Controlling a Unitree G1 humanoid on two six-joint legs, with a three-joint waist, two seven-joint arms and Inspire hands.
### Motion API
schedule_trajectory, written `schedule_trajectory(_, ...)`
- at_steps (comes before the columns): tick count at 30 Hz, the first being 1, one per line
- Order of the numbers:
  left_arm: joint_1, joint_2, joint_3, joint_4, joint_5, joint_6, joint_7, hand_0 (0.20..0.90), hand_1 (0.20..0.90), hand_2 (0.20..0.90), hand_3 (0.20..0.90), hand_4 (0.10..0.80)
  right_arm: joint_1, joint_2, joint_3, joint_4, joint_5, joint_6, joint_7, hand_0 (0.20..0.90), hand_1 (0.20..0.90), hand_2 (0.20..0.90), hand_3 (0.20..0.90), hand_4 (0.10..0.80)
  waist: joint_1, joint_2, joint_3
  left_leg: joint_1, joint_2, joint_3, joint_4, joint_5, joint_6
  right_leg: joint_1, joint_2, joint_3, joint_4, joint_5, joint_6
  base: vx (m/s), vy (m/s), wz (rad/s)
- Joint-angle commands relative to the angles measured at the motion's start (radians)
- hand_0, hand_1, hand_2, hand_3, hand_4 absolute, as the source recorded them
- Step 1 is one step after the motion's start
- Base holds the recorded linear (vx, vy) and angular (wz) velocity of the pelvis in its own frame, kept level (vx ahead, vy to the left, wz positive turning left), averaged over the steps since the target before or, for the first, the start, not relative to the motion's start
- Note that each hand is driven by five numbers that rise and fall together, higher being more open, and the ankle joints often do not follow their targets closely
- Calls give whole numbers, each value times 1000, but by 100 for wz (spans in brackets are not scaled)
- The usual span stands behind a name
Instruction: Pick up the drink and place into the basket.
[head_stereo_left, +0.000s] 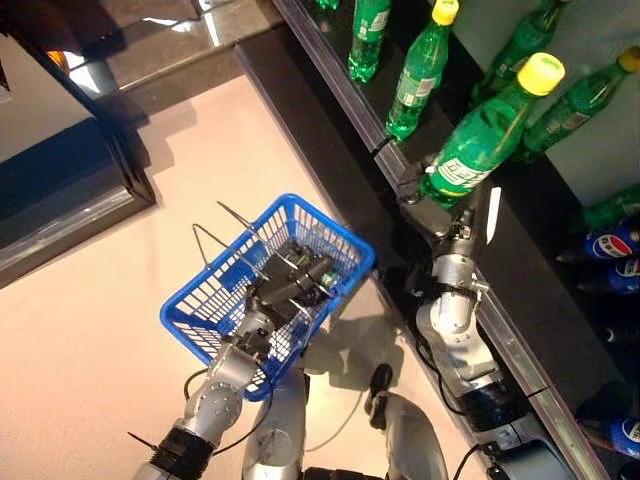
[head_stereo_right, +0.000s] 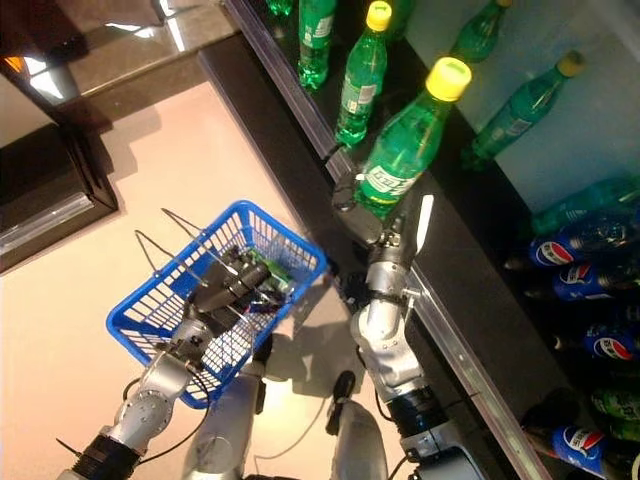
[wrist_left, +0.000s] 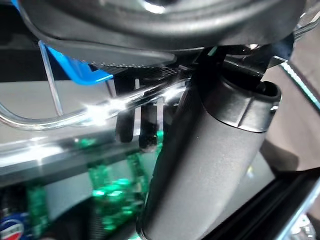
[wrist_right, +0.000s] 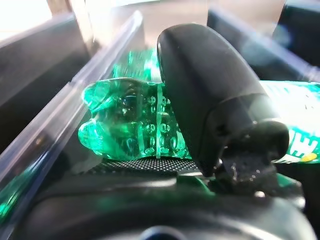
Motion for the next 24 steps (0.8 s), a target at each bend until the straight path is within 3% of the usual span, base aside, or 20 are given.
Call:
schedule_trajectory(1, -135, -86, 16, -495, 39, -49, -284, 300, 300, 300, 200, 100, -99, -77, -14, -269, -58, -66, 47, 300, 300, 300, 200, 100, -15, 27, -101, 90, 18, -56, 160, -139, -58, 110, -29, -25, -122, 161, 37, 195, 66, 9)
schedule_trajectory(6, -68, -101, -7, -535, -8, -6, -354, 300, 300, 300, 200, 100, -25, -81, 36, -297, -30, -7, 95, 300, 300, 300, 200, 100, -8, 30, -181, 160, 30, -46, 150, -139, -73, 173, -22, -36, -115, 136, 28, 215, 67, 2)
schedule_trajectory(12, -26, -108, -50, -580, -20, -19, -423, 300, 300, 300, 200, 100, 50, -86, 98, -280, 7, 37, 105, 300, 300, 300, 200, 100, -6, 41, -245, 204, 38, -35, 160, -141, -85, 213, -20, -48, -95, 119, 17, 208, 66, 4)
schedule_trajectory(24, 43, -107, -107, -636, -113, -68, -523, 300, 300, 300, 200, 100, 228, -121, 217, -198, 125, 77, 247, 300, 300, 300, 200, 100, -29, 68, -273, 242, 31, -22, 190, -151, -82, 219, -29, -38, -32, 103, 11, 129, 58, 3)
